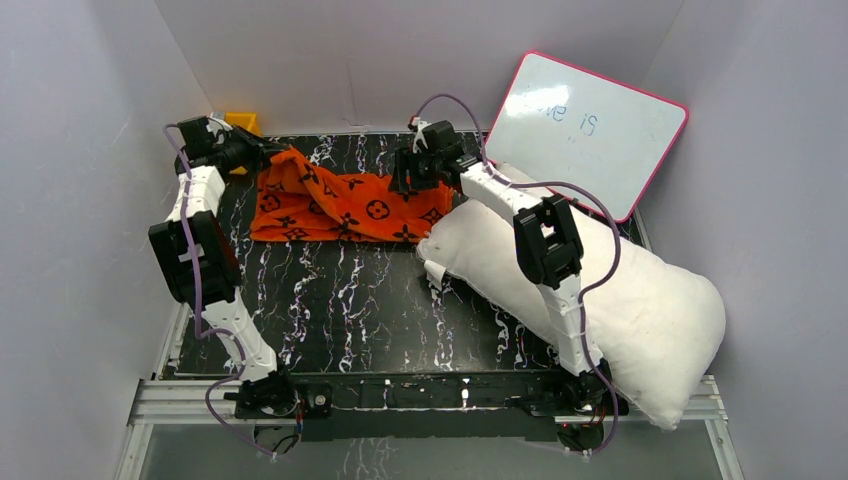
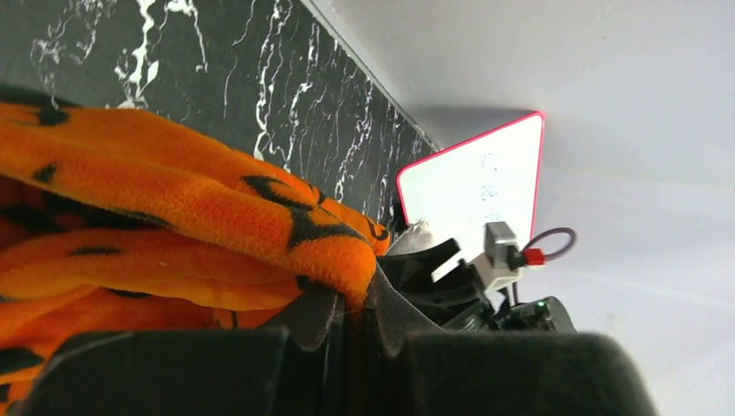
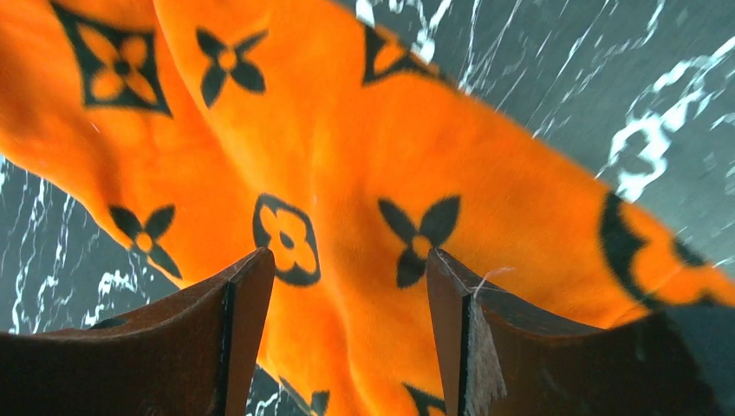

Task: Remove the pillowcase from the pillow
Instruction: Fold the pillowcase at the center of the board.

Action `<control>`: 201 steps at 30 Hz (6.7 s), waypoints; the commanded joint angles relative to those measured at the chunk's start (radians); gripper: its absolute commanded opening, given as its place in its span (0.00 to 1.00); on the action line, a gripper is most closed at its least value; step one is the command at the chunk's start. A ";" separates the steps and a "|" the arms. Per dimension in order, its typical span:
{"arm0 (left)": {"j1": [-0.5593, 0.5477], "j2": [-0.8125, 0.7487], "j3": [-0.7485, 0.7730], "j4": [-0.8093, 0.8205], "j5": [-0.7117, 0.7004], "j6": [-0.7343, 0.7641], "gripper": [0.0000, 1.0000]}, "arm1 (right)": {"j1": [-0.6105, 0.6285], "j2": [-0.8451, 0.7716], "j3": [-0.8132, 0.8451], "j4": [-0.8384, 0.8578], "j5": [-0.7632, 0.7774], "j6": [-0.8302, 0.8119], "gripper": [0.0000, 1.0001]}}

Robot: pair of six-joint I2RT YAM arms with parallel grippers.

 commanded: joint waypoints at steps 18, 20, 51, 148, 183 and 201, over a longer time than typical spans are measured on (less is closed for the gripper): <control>0.002 0.002 -0.252 0.992 0.237 0.190 0.00 | -0.017 0.092 0.079 -0.151 -0.163 0.015 0.79; 0.003 0.009 -0.294 1.014 0.270 0.262 0.00 | -0.017 0.085 0.073 -0.151 -0.167 0.008 0.79; 0.029 0.196 -0.033 1.015 0.365 -0.329 0.00 | 0.316 0.471 0.509 0.718 -0.196 -0.125 0.99; 0.127 0.261 0.166 -0.331 0.068 0.623 0.98 | -0.015 -0.173 -0.234 0.166 -0.224 -0.224 0.99; 0.147 0.009 0.025 -0.291 -0.074 0.567 0.98 | 0.172 -0.183 -0.217 0.127 -0.031 -0.323 0.99; 0.103 -0.082 -0.583 0.130 -0.120 0.392 0.98 | -0.013 0.156 0.116 -0.143 -0.073 -0.097 0.99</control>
